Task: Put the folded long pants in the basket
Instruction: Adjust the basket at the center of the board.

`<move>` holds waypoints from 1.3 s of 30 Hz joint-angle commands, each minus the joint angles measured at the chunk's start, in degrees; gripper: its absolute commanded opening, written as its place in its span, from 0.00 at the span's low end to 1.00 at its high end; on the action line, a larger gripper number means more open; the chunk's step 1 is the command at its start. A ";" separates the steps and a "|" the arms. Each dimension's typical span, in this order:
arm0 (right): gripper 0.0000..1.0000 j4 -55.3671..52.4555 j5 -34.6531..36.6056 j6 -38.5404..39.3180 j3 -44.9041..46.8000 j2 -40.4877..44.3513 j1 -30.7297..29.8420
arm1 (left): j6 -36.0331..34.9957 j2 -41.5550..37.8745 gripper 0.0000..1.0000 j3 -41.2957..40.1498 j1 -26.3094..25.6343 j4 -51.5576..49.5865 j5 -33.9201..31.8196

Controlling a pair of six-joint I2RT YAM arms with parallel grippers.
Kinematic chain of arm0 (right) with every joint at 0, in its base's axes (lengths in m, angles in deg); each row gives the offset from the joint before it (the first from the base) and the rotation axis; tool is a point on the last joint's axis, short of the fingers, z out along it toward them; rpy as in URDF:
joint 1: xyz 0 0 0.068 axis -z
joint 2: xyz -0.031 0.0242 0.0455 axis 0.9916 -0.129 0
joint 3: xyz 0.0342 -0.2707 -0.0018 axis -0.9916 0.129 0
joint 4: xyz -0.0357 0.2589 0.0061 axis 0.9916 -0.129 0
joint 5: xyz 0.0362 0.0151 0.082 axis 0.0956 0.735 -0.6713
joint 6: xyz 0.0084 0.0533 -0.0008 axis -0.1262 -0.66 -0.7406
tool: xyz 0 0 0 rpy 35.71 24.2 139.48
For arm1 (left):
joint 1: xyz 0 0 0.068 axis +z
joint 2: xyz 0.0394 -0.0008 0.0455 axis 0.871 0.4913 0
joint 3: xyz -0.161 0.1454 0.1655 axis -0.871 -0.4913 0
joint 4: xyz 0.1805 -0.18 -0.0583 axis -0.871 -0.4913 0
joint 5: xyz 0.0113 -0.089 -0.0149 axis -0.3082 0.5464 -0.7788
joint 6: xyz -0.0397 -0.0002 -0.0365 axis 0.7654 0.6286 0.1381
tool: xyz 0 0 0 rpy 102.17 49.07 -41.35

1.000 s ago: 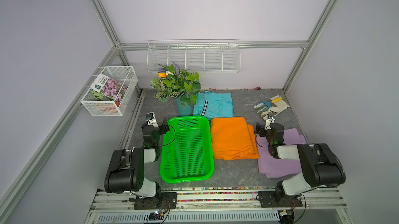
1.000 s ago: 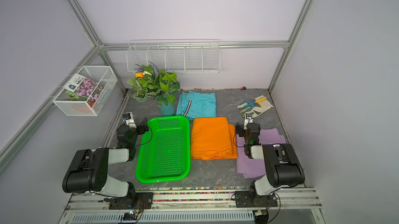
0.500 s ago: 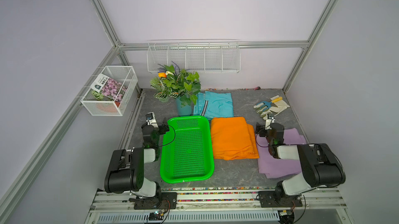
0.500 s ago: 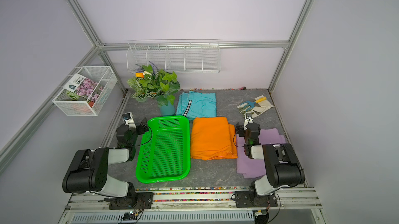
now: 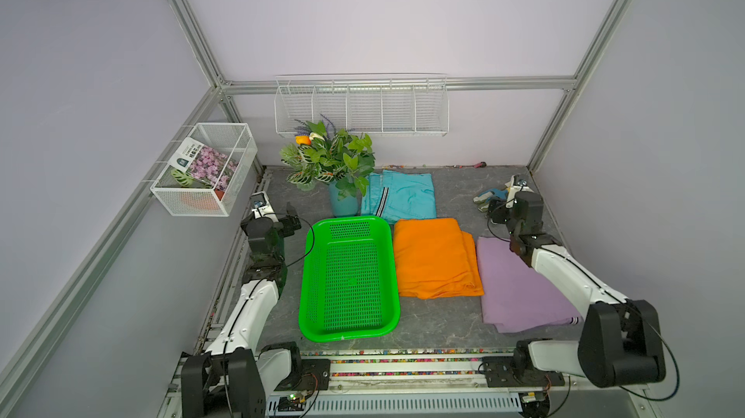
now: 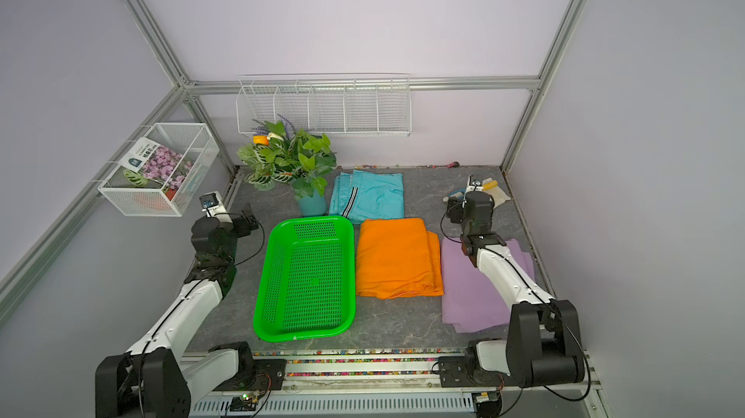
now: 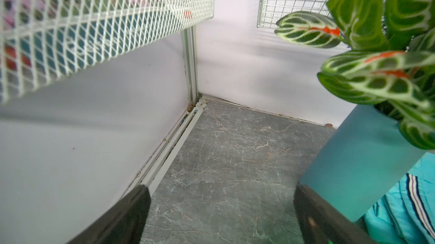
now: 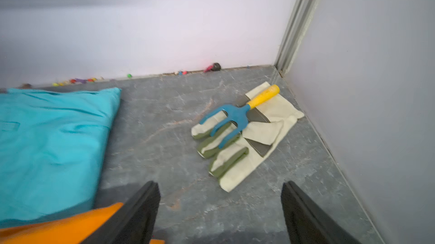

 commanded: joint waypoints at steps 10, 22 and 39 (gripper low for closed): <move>0.69 -23.49 -19.69 -21.15 -6.91 -5.38 -28.16 | 24.66 -8.93 1.00 4.86 -8.66 -23.40 7.94; 0.68 -14.67 -28.82 -22.14 -13.68 -20.82 -37.05 | 26.96 -18.60 1.00 -2.85 -10.39 -22.67 -1.25; 0.25 -19.09 -30.15 -19.06 -29.72 -34.59 -37.27 | 29.56 -16.09 1.00 -3.93 -10.35 -19.60 -1.66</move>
